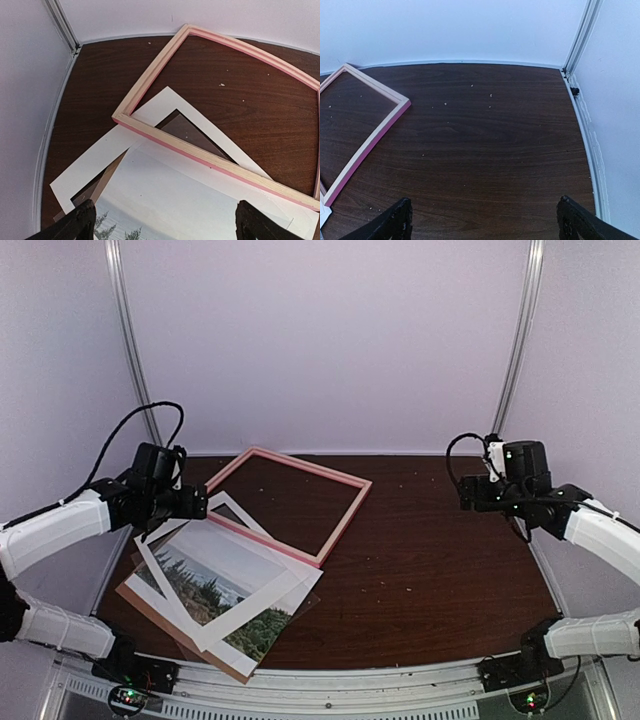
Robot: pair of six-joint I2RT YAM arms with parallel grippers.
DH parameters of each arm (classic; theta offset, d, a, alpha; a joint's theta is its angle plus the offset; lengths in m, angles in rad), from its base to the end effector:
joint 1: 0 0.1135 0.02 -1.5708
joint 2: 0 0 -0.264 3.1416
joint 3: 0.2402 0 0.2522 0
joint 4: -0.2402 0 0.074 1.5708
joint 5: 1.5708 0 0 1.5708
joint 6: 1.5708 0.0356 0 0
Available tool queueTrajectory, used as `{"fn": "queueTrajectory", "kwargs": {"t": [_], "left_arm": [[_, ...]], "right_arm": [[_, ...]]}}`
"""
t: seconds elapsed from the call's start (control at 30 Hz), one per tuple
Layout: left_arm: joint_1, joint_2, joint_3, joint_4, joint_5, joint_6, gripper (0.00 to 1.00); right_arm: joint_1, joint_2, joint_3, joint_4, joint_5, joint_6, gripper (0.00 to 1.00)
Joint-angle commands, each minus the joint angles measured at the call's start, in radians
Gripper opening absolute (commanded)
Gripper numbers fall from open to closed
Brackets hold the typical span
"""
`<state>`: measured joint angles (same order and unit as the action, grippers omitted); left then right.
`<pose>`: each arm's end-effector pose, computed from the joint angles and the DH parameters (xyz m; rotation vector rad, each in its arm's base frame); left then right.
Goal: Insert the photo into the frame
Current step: Move the frame body to the center of the board.
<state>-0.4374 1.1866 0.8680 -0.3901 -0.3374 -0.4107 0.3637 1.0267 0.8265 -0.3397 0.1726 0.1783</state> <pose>0.2352 -0.0970 0.2685 -0.1446 2.2285 -0.0757 0.2161 0.0757 0.2934 -0.0920 2.1031 0.1436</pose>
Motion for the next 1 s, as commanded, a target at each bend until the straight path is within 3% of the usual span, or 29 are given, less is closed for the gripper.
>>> {"fn": "queueTrajectory", "kwargs": {"t": [0.0, 0.2, 0.4, 0.73, 0.97], "left_arm": [[0.011, 0.092, 0.076, 0.025, -0.009, -0.032, 0.98], [0.026, 0.282, 0.238, -0.047, -0.006, -0.027, 0.98], [0.152, 0.487, 0.382, -0.076, 0.097, -0.029, 0.95], [0.316, 0.934, 0.800, -0.183, 0.246, 0.173, 0.90], [0.336, 1.127, 1.016, -0.289, 0.267, 0.275, 0.85]], "right_arm": [[0.020, 0.063, 0.035, 0.005, -0.053, -0.008, 1.00], [0.044, 0.161, 0.076, 0.011, -0.076, 0.019, 1.00], [0.057, 0.216, 0.080, 0.046, -0.118, 0.041, 1.00], [0.069, 0.260, 0.031, 0.090, -0.154, 0.055, 1.00], [0.072, 0.307, 0.029, 0.116, -0.170, 0.062, 1.00]]}}
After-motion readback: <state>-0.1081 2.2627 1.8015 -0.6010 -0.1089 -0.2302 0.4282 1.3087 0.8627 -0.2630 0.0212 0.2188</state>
